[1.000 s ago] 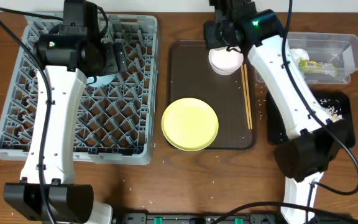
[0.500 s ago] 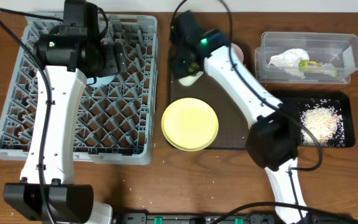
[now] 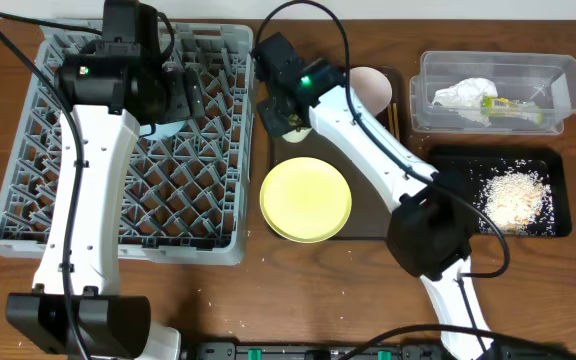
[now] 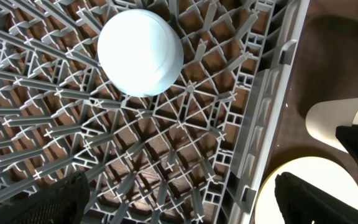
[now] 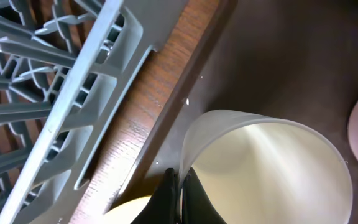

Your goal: Sort waste into correct bins and load items into the dishwasher

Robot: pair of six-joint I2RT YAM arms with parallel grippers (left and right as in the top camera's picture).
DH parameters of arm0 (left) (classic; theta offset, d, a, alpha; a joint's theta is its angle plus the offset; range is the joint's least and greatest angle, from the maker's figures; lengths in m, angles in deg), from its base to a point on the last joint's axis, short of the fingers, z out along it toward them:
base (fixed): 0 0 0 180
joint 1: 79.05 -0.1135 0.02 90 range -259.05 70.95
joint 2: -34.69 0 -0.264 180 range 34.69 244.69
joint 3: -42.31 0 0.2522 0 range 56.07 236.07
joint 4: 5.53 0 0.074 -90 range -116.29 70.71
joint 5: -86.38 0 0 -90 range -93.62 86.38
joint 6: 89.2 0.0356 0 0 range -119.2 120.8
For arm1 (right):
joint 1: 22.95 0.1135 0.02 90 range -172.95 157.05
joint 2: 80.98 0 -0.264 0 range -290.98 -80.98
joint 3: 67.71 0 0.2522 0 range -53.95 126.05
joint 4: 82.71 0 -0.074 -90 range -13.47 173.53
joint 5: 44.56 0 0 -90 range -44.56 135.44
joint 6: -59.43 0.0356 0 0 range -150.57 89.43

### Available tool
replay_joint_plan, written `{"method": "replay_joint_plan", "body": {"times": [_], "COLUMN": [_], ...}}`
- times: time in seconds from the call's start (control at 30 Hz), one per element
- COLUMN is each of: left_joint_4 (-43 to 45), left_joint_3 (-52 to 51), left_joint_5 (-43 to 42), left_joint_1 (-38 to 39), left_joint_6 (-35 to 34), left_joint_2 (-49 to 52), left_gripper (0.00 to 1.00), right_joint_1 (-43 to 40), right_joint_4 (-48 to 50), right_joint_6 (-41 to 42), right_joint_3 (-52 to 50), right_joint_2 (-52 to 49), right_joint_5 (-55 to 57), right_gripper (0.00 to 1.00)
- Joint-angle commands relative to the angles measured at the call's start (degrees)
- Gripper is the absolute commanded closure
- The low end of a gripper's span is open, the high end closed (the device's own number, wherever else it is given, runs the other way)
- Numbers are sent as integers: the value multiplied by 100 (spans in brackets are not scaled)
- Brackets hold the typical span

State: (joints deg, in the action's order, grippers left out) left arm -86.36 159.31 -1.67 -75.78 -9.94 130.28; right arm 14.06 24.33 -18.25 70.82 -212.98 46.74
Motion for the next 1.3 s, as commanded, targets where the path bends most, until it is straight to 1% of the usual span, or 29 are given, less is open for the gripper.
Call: {"method": "replay_joint_plan", "body": {"times": [0.0,0.13,0.33,0.47,0.53,0.57,0.6,0.73,0.83,0.9,0.93,1.0,1.03,1.1,1.17,1.23,1.27], "left_joint_4": [-20,-20,-42,-44,-52,-61,-66,-98,-101,-101,-103,-105,-103,-101,-72,-44,-11], "left_joint_3": [-7,-7,-7,-7,-7,-7,-7,-7,-7,-7,-7,-7,-7,-7,-7,-7,-7], "left_joint_5": [109,107,107,107,107,107,107,107,107,103,98,-61,-177,-457,-787,-1196,-1537], "left_joint_1": [-9,-9,-9,-9,-9,-9,-9,-9,-9,-9,-9,-9,-9,-7,-7,-7,0], "left_joint_6": [-55,-57,-57,-57,-57,-57,-57,-55,-55,-57,-57,-57,-57,-57,-57,-55,-52], "left_joint_2": [63,63,63,63,63,63,63,63,63,63,63,63,63,63,63,63,66], "left_gripper": [4,4,4,4,4,4,4,4,4,4,4,4,4,4,4,4,4], "right_joint_1": [46,50,59,57,57,57,57,57,37,-4,-37,-118,-181,-306,-459,-656,-826], "right_joint_4": [26,-7,-2,-28,-42,-44,-46,-44,-68,-109,-133,-179,-195,-192,-192,-188,-177], "right_joint_6": [-81,-79,-79,-81,-83,-83,-85,-83,-81,-79,-79,-24,68,245,365,393,391], "right_joint_3": [-131,-138,-138,-138,-138,-138,-138,-136,-94,-35,13,151,238,376,525,636,678], "right_joint_2": [-4,-133,-186,-186,-186,-186,-186,-181,-120,-9,61,208,306,505,723,955,1141], "right_joint_5": [256,199,-179,-173,-173,-155,-155,-155,-157,-157,-157,-160,-162,-195,-232,-243,-214], "right_gripper": [99,99,98,87,85,83,78,75,68,62,55,32,23,11,1,1,1]}}
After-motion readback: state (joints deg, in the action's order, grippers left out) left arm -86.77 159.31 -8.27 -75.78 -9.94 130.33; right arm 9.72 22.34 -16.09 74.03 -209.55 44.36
